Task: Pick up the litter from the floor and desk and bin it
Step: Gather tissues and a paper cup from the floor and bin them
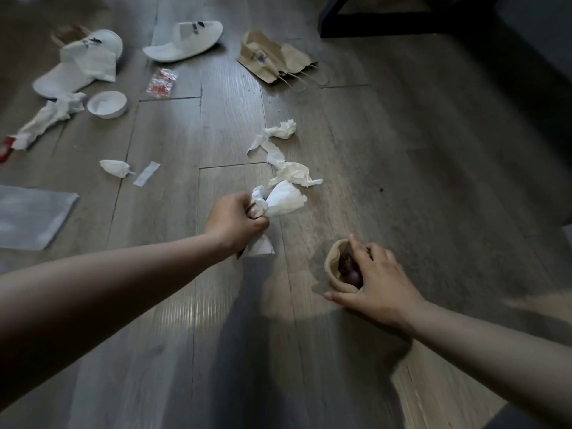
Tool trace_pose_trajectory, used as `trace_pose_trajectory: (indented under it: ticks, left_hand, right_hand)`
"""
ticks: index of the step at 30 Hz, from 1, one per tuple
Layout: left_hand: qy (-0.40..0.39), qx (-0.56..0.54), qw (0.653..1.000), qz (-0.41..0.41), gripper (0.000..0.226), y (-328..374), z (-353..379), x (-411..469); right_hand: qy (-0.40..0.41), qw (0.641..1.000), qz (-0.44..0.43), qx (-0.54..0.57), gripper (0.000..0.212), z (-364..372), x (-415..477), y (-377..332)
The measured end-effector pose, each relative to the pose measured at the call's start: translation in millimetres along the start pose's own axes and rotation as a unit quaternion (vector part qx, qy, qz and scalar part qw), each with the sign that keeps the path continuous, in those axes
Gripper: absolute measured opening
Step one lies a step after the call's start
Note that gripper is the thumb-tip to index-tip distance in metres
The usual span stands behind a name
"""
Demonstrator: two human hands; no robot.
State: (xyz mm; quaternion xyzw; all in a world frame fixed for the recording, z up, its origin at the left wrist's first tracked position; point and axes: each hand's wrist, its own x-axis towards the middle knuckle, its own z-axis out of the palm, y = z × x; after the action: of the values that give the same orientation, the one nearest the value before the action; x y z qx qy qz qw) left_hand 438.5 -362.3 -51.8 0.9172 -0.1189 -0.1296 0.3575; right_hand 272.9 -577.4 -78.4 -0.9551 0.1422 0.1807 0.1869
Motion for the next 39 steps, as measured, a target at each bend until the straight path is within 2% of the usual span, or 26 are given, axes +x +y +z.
trace_pose_trajectory:
  ticks: [8,15,22,26,28,32,35,39]
  left_hand:
    - [-0.011,-0.063,0.998,-0.015,0.013,-12,-14,-4]
    - [-0.022,-0.076,0.995,-0.059,0.014,-32,6,9]
    - [-0.026,-0.153,0.984,-0.089,0.029,-43,26,16]
    - [-0.035,-0.141,0.98,-0.138,0.025,-27,10,-22]
    - [-0.054,-0.132,0.978,-0.152,0.022,-10,-11,-38]
    - [-0.039,-0.139,0.972,-0.186,0.022,44,-81,-63]
    - [-0.023,-0.162,0.965,-0.205,0.017,103,-149,-79]
    - [0.0,-0.191,0.96,-0.206,0.017,198,-246,-91]
  right_hand:
    - [0.033,0.998,0.009,0.052,0.12,-10,14,-15]
    - [0.087,0.993,0.049,0.066,0.12,-9,58,-9]
    - [0.123,0.992,0.033,-0.01,0.117,10,81,-6]
    - [0.105,0.988,0.105,0.041,0.116,-7,56,-16]
    - [0.098,0.985,0.127,0.055,0.116,-24,35,-32]
    - [0.082,0.981,0.155,0.082,0.117,-90,-19,-74]
    - [0.101,0.971,0.179,0.118,0.117,-165,-60,-112]
    - [0.123,0.966,0.17,0.149,0.118,-290,-108,-165]
